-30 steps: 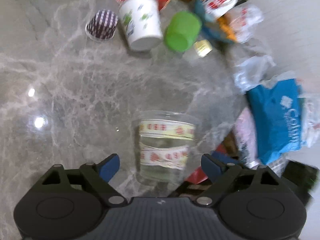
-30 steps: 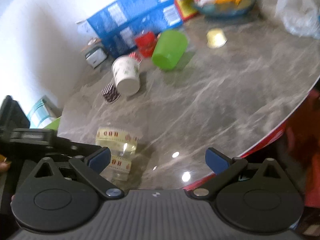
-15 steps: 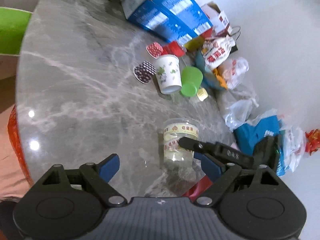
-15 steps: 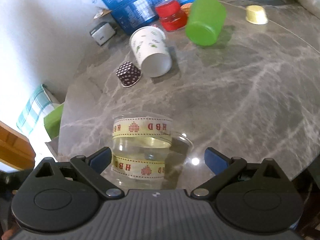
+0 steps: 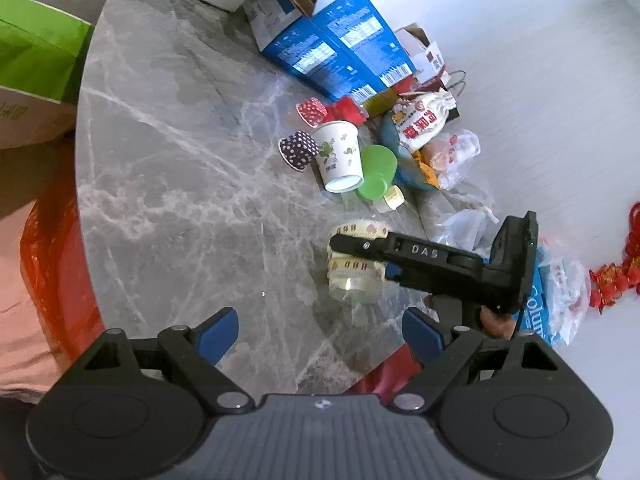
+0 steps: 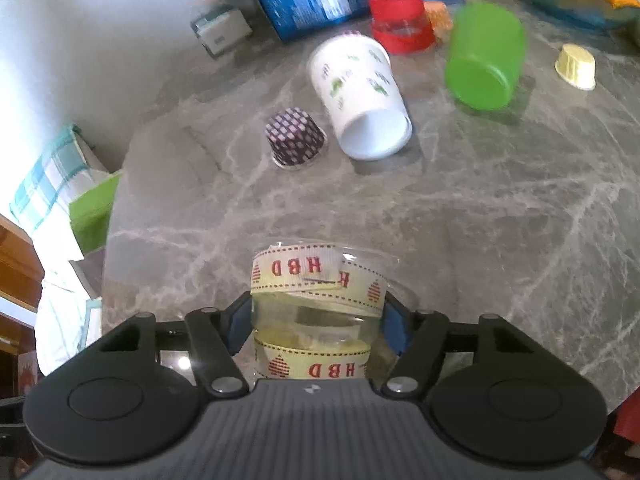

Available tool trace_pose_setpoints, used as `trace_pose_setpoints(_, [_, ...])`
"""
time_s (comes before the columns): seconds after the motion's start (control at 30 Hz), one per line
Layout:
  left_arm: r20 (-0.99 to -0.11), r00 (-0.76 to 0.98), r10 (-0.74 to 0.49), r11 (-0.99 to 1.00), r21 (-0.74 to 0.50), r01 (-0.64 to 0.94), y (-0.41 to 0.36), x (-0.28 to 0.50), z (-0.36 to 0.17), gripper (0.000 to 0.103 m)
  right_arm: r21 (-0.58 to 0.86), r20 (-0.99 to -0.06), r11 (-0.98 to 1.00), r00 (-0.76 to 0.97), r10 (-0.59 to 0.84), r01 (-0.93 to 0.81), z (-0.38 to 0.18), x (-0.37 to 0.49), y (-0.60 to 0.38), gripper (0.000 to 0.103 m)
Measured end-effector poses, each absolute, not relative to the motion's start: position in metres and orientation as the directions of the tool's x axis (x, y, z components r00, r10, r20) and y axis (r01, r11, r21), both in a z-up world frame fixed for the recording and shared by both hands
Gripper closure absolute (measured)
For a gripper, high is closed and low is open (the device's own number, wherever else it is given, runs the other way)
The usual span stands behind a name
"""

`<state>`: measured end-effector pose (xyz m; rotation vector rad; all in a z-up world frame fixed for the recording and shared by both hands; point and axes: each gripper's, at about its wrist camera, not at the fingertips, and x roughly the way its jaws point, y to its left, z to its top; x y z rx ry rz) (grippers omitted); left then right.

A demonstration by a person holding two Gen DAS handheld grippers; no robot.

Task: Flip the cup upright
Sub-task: 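Turn the clear cup rim-up with the right tool, then lower the clear cup onto the table and open the right tool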

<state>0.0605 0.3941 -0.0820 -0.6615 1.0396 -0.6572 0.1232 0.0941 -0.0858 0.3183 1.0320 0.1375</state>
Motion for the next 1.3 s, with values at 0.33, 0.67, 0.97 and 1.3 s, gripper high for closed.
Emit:
trace_pose_setpoints(0.33, [-0.517, 0.407, -0.753, 0.638, -0.726, 0.256, 0.379, 0.046, -0.075, 0.012, 0.137, -0.434, 0.989, 0.895, 0.104, -0.049, -0.083, 0.040, 0.100, 0.040])
trace_pose_setpoints(0.67, [-0.487, 0.426, -0.762, 0.619, -0.741, 0.260, 0.366, 0.029, -0.079, 0.012, 0.026, -0.214, 1.000, 0.977, -0.002, 0.007, -0.137, 0.013, 0.101, 0.041])
trace_pose_setpoints(0.97, [-0.499, 0.443, -0.745, 0.635, -0.735, 0.238, 0.359, 0.021, -0.083, 0.012, -0.050, -0.059, 0.999, 0.998, 0.006, -0.009, -0.164, -0.006, 0.108, 0.041])
trace_pose_setpoints(1.3, [-0.497, 0.455, -0.739, 0.639, -0.731, 0.238, 0.352, 0.009, -0.083, 0.012, -0.048, -0.026, 0.998, 0.999, 0.033, -0.035, -0.169, -0.011, 0.108, 0.040])
